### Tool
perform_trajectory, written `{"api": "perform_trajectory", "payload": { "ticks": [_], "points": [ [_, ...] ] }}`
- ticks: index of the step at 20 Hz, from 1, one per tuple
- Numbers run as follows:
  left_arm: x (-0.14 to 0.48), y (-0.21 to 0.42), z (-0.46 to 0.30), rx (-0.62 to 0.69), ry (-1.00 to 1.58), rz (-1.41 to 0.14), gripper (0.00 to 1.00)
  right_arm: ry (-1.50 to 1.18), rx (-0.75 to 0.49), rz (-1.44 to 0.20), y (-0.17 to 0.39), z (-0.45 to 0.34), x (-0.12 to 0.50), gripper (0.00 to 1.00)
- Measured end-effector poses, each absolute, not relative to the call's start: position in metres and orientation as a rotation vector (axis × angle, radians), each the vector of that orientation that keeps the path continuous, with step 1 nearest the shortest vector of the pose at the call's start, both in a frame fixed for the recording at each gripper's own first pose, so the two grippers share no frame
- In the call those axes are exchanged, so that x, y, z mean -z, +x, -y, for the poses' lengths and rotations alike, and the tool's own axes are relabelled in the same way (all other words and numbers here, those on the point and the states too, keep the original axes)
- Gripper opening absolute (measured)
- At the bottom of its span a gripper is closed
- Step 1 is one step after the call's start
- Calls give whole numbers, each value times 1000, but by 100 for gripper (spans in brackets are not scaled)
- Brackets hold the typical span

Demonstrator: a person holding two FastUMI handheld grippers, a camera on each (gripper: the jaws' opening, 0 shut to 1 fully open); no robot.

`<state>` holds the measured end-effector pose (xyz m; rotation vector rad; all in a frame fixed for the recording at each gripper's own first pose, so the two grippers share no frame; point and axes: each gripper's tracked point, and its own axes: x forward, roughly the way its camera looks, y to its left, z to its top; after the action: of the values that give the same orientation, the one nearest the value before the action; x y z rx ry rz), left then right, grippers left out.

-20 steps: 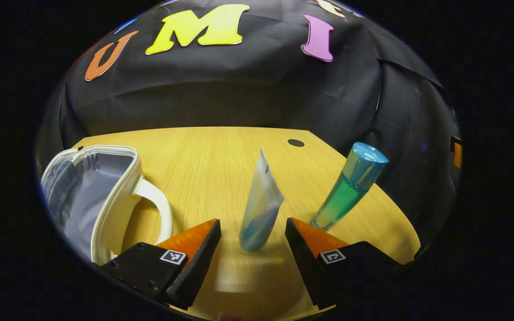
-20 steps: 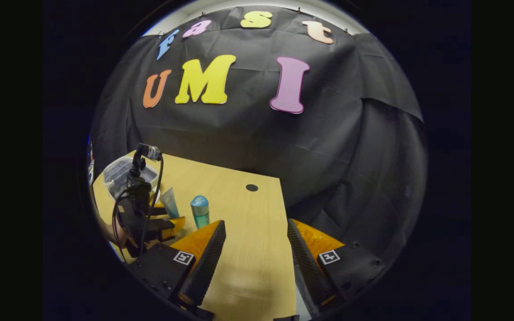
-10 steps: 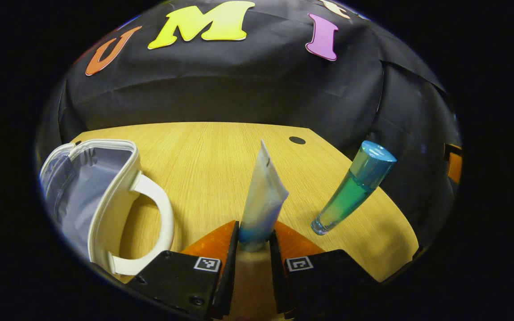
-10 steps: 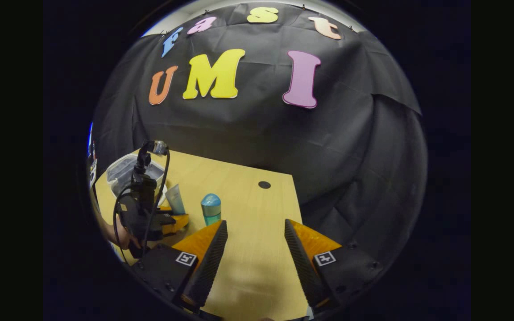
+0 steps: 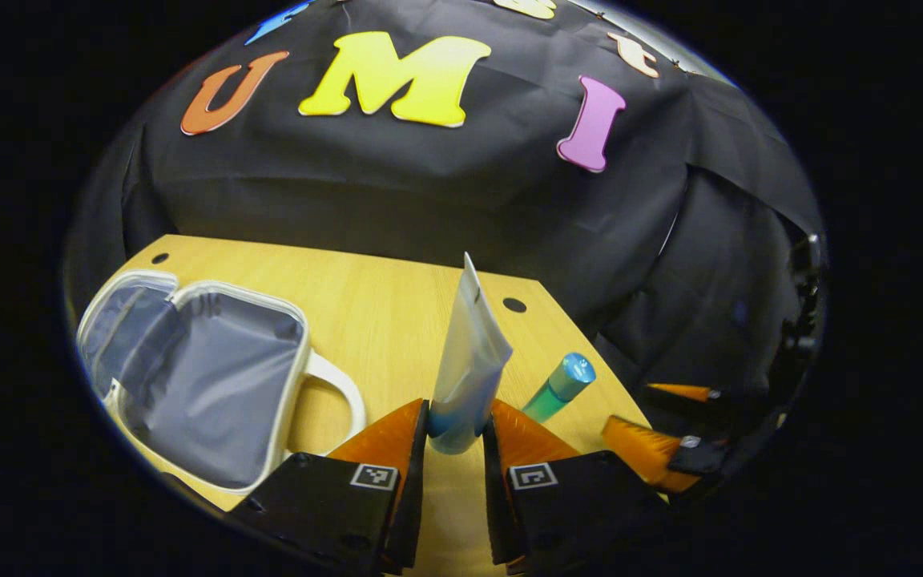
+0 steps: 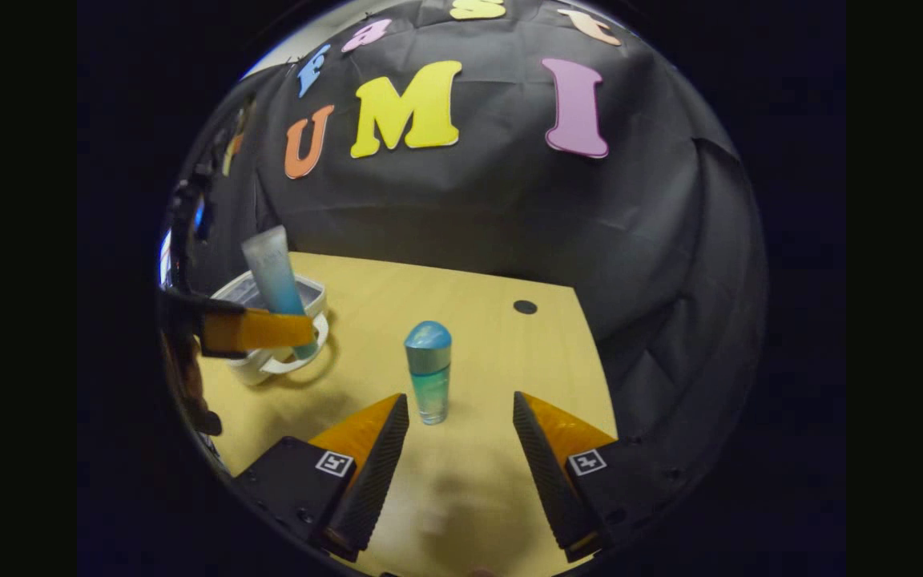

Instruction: First open the suitcase, pack the skin care products into it, and then close the suitcase.

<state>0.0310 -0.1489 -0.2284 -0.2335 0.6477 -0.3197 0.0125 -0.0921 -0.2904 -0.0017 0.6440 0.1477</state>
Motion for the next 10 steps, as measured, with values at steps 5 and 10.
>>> {"api": "perform_trajectory", "payload": {
  "ticks": [5,10],
  "points": [
    [185,16,101,248,-216,-612,36,14,-155,-653,46,66,327,79],
    [176,3,54,151,-221,-608,36,72,-108,-719,66,59,359,78]
  ]
}}
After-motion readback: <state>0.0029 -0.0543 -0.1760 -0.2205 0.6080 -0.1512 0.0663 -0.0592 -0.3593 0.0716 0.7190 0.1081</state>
